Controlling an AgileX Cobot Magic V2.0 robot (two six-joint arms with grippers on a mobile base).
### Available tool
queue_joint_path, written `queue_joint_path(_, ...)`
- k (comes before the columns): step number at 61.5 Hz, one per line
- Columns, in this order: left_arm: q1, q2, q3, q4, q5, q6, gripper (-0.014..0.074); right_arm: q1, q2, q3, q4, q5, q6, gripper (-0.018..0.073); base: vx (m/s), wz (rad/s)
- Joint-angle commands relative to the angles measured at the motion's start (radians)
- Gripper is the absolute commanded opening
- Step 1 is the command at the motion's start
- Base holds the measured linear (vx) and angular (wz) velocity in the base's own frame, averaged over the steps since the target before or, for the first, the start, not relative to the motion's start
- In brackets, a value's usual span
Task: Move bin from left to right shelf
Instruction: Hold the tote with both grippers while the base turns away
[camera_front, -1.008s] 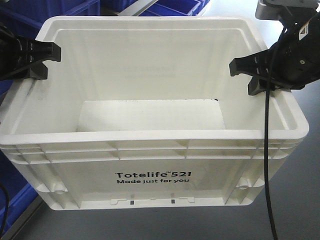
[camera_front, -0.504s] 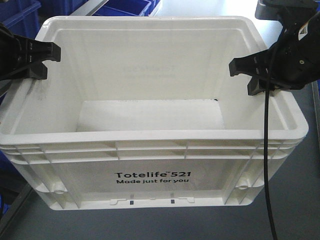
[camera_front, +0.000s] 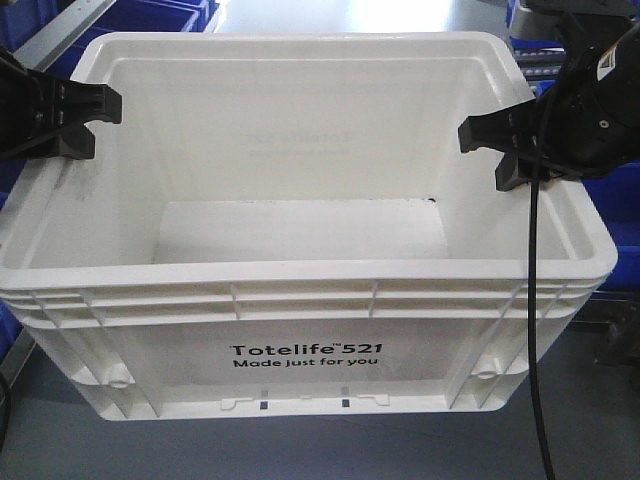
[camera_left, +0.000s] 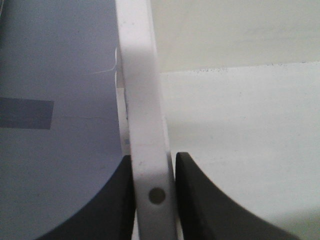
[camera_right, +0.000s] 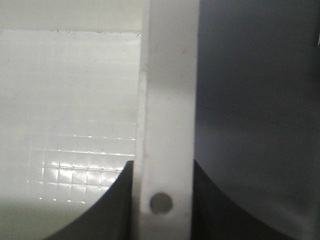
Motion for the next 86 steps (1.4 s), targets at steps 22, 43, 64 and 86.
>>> queue_joint_path(22,0.004,-0.042,-0.033,0.069,-0.083,0.015,-0.0006,-0.007,-0.055,-0.037,-0.048,-0.072,-0.019,0.005,0.2,-0.34)
queue_joint_path(43,0.004,-0.042,-0.033,0.069,-0.083,0.015,-0.0006,-0.007,-0.055,-0.037,-0.048,-0.072,-0.019,0.005,0.26,-0.13)
queue_joint_path(64,0.004,-0.042,-0.033,0.069,-0.083,0.015,-0.0006,-0.007,-0.055,-0.037,-0.048,-0.072,-0.019,0.005,0.33,0.05)
queue_joint_path(86,0.004,-0.042,-0.033,0.069,-0.083,0.015,-0.0006,-0.007,-0.055,-0.037,-0.048,-0.072,-0.019,0.005,0.37,0.01)
